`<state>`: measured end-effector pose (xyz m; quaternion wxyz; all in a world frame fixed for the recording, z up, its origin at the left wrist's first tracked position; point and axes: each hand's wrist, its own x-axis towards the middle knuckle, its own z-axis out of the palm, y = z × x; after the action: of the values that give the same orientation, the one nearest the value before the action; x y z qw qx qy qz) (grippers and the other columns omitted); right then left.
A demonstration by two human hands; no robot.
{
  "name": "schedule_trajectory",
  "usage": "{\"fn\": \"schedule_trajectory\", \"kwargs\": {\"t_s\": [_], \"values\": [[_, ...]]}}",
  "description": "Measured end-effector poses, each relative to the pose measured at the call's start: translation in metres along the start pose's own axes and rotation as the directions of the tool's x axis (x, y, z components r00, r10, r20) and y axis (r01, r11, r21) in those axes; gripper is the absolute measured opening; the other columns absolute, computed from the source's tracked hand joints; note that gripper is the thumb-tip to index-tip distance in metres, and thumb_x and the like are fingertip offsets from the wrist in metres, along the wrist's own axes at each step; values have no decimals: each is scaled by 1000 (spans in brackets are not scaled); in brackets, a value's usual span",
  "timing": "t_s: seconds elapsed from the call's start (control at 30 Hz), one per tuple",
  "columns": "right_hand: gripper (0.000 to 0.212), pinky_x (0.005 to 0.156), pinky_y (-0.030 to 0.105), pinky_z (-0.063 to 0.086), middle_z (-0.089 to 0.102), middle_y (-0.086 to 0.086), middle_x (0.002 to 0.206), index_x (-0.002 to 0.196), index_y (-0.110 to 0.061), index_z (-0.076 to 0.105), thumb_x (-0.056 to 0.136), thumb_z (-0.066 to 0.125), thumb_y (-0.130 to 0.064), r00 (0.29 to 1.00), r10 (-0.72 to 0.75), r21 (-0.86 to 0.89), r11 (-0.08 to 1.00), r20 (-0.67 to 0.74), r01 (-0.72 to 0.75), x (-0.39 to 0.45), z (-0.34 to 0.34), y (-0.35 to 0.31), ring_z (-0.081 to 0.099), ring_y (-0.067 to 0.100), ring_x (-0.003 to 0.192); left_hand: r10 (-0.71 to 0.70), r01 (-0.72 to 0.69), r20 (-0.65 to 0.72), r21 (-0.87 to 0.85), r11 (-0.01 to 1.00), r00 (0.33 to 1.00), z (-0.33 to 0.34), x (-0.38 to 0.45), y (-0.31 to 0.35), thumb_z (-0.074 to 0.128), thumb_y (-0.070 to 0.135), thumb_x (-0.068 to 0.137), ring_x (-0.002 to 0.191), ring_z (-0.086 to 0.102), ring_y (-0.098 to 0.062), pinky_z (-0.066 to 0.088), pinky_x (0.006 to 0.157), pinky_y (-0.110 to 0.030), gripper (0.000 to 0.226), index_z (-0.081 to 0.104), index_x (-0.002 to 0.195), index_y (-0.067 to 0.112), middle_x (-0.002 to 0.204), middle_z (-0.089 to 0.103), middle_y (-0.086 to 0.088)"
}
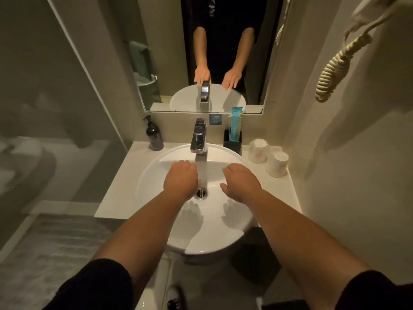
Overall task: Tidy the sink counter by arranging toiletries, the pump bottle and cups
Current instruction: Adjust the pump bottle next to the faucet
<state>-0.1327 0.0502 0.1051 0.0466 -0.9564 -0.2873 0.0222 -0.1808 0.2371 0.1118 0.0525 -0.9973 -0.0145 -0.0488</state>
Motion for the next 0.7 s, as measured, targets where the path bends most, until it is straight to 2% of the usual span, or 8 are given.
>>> {"fn": "schedule_trajectory", "kwargs": {"t_s": [0.3,0.57,0.7], "values": [[48,96,39,45,54,7,128,132,-15,48,90,53,-38,991,-104,49,994,86,100,29,9,-57,49,27,119,-108,108,17,-18,994,994,4,-25,-51,48,44,91,88,57,-25,45,77,-36,34,54,106,14,101,61,-6],[48,93,40,49,56,7,126,130,-14,51,91,51,-43,985,-152,31,988,84,150,80,18,-111,52,27,117,-144,143,50,24,989,988,18,-17,-121,43,47,93,93,56,-26,42,79,-37,42,54,116,15,106,61,-6],[46,87,39,47,56,8,122,127,-14,52,92,48,-43,987,-132,5,991,91,132,117,22,-136,51,27,113,-134,131,68,36,991,989,29,6,-163,41,50,92,96,54,-25,40,82,-37,45,54,116,15,107,59,-6]]}}
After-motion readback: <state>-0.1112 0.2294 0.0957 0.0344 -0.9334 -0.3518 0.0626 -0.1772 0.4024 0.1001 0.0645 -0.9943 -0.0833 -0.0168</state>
